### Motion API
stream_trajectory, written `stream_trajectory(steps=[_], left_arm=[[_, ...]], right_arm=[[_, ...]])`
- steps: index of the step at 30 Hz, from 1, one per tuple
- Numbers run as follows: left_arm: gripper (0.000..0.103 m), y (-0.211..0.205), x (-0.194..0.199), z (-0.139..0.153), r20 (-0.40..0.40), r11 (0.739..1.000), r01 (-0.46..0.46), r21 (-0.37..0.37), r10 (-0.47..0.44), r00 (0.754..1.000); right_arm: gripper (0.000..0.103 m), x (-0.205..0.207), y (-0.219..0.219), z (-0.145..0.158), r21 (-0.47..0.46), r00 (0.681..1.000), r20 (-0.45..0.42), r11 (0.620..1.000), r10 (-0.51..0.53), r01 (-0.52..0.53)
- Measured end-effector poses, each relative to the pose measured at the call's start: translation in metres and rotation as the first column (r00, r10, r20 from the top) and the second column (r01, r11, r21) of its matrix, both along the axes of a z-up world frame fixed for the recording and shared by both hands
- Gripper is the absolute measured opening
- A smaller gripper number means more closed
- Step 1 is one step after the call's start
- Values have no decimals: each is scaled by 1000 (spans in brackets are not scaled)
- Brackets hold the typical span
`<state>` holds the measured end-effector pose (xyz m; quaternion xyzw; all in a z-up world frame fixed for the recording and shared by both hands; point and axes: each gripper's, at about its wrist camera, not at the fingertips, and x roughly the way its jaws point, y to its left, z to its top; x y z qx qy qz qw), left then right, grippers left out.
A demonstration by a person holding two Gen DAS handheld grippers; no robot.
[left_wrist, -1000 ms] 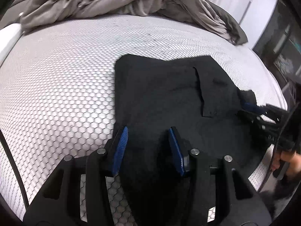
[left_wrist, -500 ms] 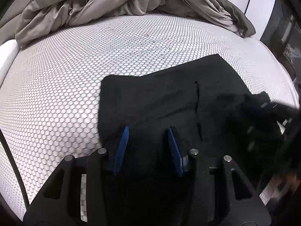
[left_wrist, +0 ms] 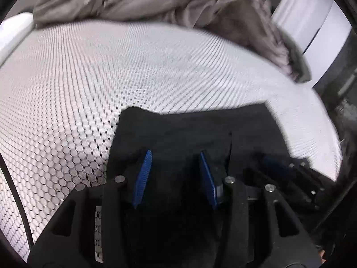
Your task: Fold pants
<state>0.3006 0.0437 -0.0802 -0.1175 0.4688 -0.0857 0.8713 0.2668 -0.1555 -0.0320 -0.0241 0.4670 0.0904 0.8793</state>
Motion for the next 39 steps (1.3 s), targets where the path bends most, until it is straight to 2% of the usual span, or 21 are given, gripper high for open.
stream_trajectory(steps=[3,7,9,11,14,15,16,17,18,19,20,22,24,25,27,30,32,33,35,37,39], left_arm=[[41,-1,2,2,9,1000,14,15,-14,1000],[40,4,-4,-1,10,996,15,86,-16,1000],[40,7,-13,3,22,992,9,126,-12,1000],[39,9,-31,13,43,991,16,134,-22,999],[39,12,-57,35,107,991,130,44,-134,985],[39,8,-70,40,135,983,183,32,-185,973],[39,5,-77,39,145,977,211,30,-213,966],[39,3,-79,34,133,972,233,25,-235,963],[39,2,-80,22,83,968,250,19,-251,965],[37,3,-77,7,33,969,247,32,-248,968],[36,7,-78,-1,32,968,250,21,-251,968],[36,12,-85,3,38,962,270,38,-272,962],[36,23,-95,4,32,963,248,106,-253,967],[36,28,-98,2,25,965,235,114,-239,971],[36,38,-107,4,26,973,199,114,-203,979],[36,43,-115,19,77,980,186,64,-191,979],[36,30,-124,26,122,969,246,17,-246,962],[37,18,-128,25,129,953,302,11,-300,945],[37,0,-126,14,84,929,367,43,-370,925],[37,-7,-128,2,56,909,399,119,-407,912],[38,1,-137,4,59,891,431,146,-443,895]], right_arm=[[42,4,0,-5,-14,1000,-18,1000,23,-23],[42,-11,-33,-1,-206,999,1,978,-45,44],[40,-21,-49,0,-161,1000,-6,987,-25,24],[41,-29,-55,6,-120,1000,12,993,-12,13],[41,-46,-53,27,38,998,54,998,39,-41],[42,-52,-47,32,102,995,58,991,76,-81],[43,-53,-40,32,118,994,51,987,100,-105],[43,-55,-30,29,131,990,43,981,135,-140],[43,-56,-23,22,148,985,25,974,169,-171],[43,-54,-18,14,141,983,-1,973,184,-182],[43,-54,-16,3,109,981,-21,976,193,-189],[43,-58,-22,-2,36,979,-2,979,203,-203],[43,-67,-42,2,-72,987,19,985,159,-157],[43,-72,-52,2,-103,990,28,985,140,-136],[42,-83,-73,5,-52,989,48,989,143,-141],[43,-98,-74,19,-35,985,98,989,144,-141],[43,-111,-57,28,41,973,116,978,198,-204],[43,-120,-47,30,61,967,116,970,227,-235],[44,-122,-28,25,86,954,89,952,286,-293],[44,-123,-23,10,30,950,37,949,312,-313],[44,-131,-34,6,-60,947,41,947,319,-317]])
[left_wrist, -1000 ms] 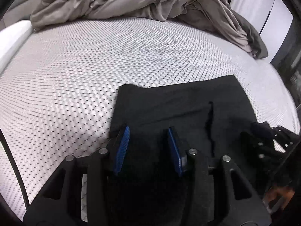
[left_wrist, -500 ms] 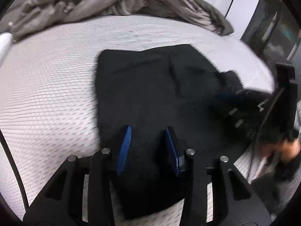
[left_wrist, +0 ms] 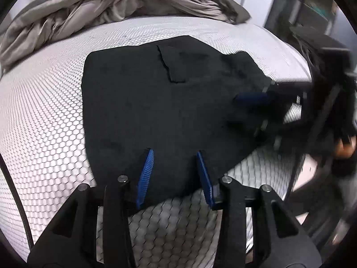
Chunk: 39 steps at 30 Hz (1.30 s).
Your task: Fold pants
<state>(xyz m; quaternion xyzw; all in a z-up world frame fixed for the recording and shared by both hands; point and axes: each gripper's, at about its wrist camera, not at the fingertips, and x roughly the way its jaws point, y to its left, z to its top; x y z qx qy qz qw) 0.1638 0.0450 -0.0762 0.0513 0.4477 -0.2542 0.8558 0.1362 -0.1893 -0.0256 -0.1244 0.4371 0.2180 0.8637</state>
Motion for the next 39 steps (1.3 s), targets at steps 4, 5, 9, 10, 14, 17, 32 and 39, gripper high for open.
stream_trajectory(steps=[4,5,9,10,14,17,32,39], left_arm=[[38,31,-12,9,-1,1000,-8,21,8,1000],[39,40,-11,13,1,1000,-17,13,17,1000],[55,81,4,25,-30,969,-195,-154,193,981],[55,89,15,20,-72,946,-250,-204,240,968],[37,99,51,-7,-239,875,-382,-297,319,917],[32,96,67,-16,-248,871,-402,-283,338,908],[33,115,59,9,-69,881,-456,-127,451,890],[33,113,12,38,-31,877,-454,-155,455,890]], right_arm=[[43,-21,-74,14,39,997,26,997,-70,69],[45,-25,-90,20,67,995,27,993,-95,93],[72,-28,-151,33,206,970,-3,949,-243,238],[72,-19,-164,30,281,963,-58,921,-262,268],[72,22,-183,6,464,930,-264,811,-257,356],[45,41,-181,-9,491,908,-331,775,-256,397],[61,40,-152,6,363,915,-221,842,-338,399],[60,19,-153,33,540,956,-176,789,-233,292]])
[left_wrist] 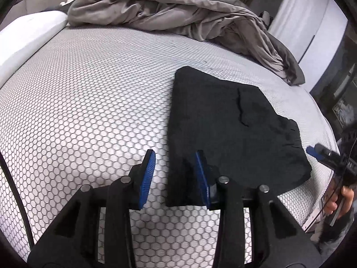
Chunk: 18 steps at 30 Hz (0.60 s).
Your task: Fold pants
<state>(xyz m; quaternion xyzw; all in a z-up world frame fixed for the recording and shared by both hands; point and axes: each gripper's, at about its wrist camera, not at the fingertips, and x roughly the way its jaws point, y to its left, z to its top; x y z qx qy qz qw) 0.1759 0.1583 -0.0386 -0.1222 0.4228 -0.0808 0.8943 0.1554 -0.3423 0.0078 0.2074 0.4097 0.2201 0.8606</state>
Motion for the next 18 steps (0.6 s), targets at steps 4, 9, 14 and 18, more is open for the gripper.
stream_trajectory(steps=[4,9,14,18], left_arm=[[33,-14,3,-4,-16,999,27,28,-26,1000],[33,-29,11,-11,-19,997,40,61,-39,999],[33,-32,13,-16,-29,997,37,61,-36,999],[33,-34,15,-20,-26,997,36,69,-34,999]], right_arm=[[60,19,20,-4,70,999,-38,997,39,-36],[60,19,23,2,169,998,-30,984,62,-56],[60,18,29,-1,223,991,-55,969,122,-107],[60,20,22,-4,146,997,-64,989,34,-24]])
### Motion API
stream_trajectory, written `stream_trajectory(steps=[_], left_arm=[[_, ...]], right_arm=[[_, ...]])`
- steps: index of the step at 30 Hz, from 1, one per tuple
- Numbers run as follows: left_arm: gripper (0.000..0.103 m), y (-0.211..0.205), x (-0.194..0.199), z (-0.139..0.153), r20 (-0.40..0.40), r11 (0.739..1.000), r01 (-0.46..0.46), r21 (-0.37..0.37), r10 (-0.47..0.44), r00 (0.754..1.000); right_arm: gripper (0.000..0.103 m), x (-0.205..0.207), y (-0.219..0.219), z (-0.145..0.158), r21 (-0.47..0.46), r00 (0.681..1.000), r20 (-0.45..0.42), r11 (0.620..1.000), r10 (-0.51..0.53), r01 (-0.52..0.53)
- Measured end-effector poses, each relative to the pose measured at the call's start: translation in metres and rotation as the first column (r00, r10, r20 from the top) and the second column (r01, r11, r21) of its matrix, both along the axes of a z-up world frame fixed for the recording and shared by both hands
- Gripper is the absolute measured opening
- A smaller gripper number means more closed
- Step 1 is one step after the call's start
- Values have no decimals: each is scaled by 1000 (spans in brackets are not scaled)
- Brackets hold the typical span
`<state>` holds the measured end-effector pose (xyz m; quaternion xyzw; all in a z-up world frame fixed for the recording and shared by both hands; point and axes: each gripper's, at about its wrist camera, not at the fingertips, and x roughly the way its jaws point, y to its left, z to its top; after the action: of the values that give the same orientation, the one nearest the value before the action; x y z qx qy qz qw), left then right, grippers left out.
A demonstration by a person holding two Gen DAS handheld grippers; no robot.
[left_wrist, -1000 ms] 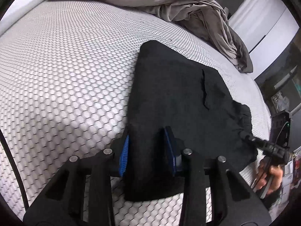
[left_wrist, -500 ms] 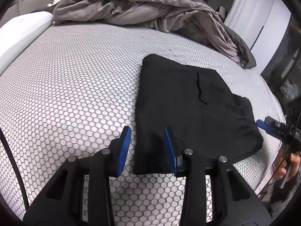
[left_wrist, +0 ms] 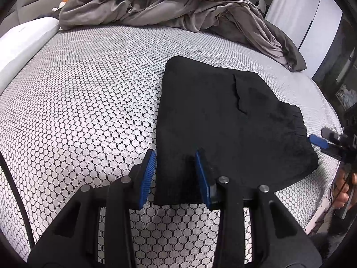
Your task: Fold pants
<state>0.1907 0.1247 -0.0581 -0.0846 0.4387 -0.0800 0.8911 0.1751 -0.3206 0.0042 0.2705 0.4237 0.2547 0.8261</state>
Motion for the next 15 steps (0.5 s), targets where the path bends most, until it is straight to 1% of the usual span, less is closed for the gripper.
stream_trajectory(steps=[1,3,5,8,10,11,14,15], left_arm=[[33,0,0,-1,0,1000,1,0,-1,1000],[33,-1,0,-2,0,1000,1,2,-1,1000],[33,-3,-1,-4,0,1000,2,9,-2,1000],[33,-5,0,-4,2,1000,2,14,-2,1000],[33,-6,0,-5,3,1000,3,21,-3,1000],[33,-7,1,-6,1,1000,3,19,-4,1000],[33,-8,2,-7,-2,1000,9,22,-9,1000],[33,-8,2,-7,-2,1000,9,23,-9,1000]], right_arm=[[60,1,-4,0,-11,999,-1,999,-32,32],[60,3,-7,-3,-1,999,-10,999,-38,38],[60,3,-4,-6,53,1000,-23,999,2,-1],[60,-2,3,0,85,999,3,995,45,-45],[60,-2,8,-1,119,996,-1,989,84,-84],[60,-1,12,-3,115,995,-11,989,99,-97],[60,1,24,-10,-17,995,-29,996,91,-91],[44,2,27,-14,-49,995,-39,995,88,-90]])
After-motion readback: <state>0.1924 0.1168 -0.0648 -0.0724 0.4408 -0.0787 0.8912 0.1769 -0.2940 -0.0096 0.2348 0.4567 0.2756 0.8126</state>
